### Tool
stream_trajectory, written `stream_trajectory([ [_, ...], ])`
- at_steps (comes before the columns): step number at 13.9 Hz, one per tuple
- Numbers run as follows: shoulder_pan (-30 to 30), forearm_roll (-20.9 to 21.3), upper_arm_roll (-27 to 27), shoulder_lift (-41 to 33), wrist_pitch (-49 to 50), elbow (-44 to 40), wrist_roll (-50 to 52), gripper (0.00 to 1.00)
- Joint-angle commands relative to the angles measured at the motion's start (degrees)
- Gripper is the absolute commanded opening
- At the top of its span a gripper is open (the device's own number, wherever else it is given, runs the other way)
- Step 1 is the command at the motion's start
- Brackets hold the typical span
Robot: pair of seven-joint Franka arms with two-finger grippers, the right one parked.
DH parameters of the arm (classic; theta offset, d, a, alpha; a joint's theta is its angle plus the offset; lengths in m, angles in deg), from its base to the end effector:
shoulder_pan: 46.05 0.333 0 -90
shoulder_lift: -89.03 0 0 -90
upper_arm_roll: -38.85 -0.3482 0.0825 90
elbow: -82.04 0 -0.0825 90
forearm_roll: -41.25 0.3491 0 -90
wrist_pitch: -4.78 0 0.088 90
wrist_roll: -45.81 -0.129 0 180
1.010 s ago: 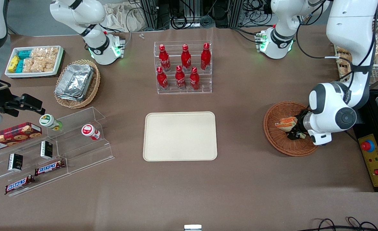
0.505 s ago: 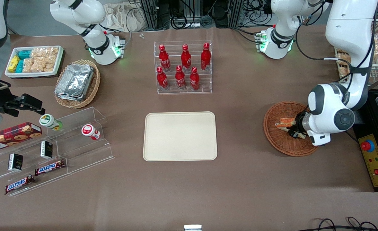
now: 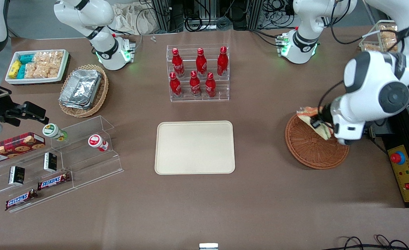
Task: Place sandwich from basket to tray
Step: 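Lift the sandwich out of the basket and carry it over the tray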
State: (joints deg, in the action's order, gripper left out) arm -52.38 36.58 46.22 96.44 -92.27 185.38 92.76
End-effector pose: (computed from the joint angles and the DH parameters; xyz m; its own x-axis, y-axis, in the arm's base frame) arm 0.5205 -0.1337 0.4760 0.7966 0.5594 -0.2290 0.5499 -0.8280 -0.1095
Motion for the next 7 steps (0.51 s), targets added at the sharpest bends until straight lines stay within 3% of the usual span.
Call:
stream_trajectory([
  [1, -1.1, 2.5, 7.9, 3.2, 1.1, -4.1, -6.2, 0.00],
  [3, -1.9, 3.4, 12.1, 6.7, -0.4, -6.5, -16.9, 0.00],
  [5, -4.7, 4.8, 14.5, 12.4, -2.7, -11.4, -17.8, 0.00],
  [7, -10.1, 9.5, 14.5, 16.1, -9.7, -12.3, -18.4, 0.00],
])
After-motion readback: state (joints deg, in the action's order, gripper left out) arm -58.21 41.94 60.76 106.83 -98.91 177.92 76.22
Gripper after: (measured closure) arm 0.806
